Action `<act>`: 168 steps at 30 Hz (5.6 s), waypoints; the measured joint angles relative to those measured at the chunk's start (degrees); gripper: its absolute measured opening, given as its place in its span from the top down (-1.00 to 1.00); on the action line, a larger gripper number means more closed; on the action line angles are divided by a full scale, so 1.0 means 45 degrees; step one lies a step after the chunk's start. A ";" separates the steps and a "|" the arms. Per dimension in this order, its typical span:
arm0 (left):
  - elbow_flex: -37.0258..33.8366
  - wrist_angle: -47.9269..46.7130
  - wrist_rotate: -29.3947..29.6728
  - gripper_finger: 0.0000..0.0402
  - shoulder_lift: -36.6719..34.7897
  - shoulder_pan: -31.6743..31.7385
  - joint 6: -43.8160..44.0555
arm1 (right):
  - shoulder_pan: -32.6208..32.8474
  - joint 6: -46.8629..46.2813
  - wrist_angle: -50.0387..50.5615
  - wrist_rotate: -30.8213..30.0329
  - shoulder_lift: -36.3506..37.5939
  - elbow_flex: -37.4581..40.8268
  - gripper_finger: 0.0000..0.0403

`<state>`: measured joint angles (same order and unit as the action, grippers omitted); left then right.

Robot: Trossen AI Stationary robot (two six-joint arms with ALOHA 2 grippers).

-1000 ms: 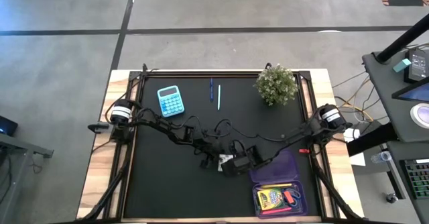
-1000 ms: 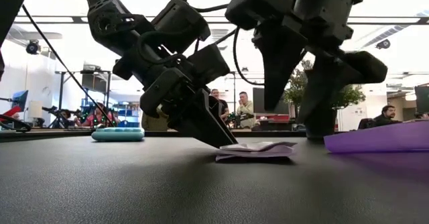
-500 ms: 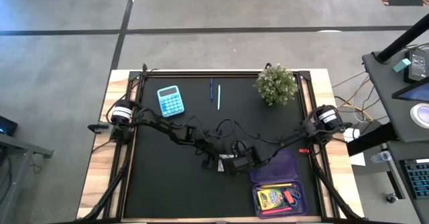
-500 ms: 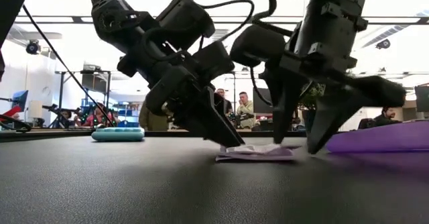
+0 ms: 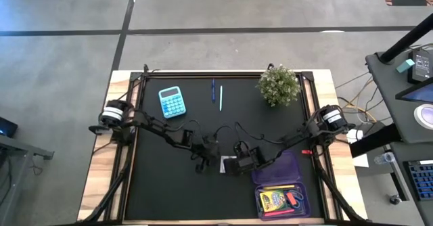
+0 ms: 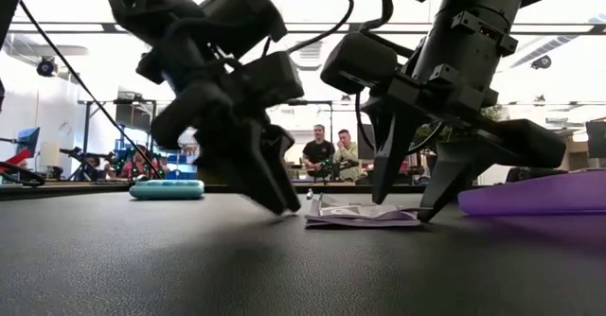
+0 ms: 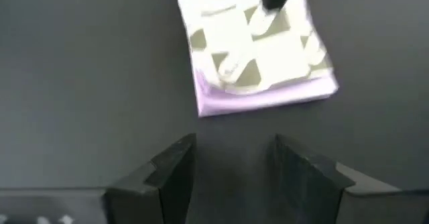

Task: Pack school essentials
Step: Put the white sticky note into the purple supply box, then put the light green pen into the purple supply box

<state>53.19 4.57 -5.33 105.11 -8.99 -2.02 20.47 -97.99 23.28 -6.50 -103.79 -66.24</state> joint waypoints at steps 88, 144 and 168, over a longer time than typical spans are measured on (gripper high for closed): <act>0.0078 0.1749 0.2361 0.08 0.0828 -0.0302 0.2331 | 0.4589 -0.0337 0.2253 0.3597 0.5950 0.1991 0.79; 0.2453 0.1720 0.3934 0.08 0.0823 0.0025 0.6958 | 0.7450 0.0741 0.5379 0.1001 0.7404 0.2837 -0.17; 0.2667 -0.1490 0.6629 0.08 0.0478 0.5276 0.7046 | 0.4881 -0.3221 0.5413 -0.7587 0.7612 0.2837 -0.16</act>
<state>65.19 -2.13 24.50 107.26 14.75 29.69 42.44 -112.49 47.64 -40.64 -69.54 -53.47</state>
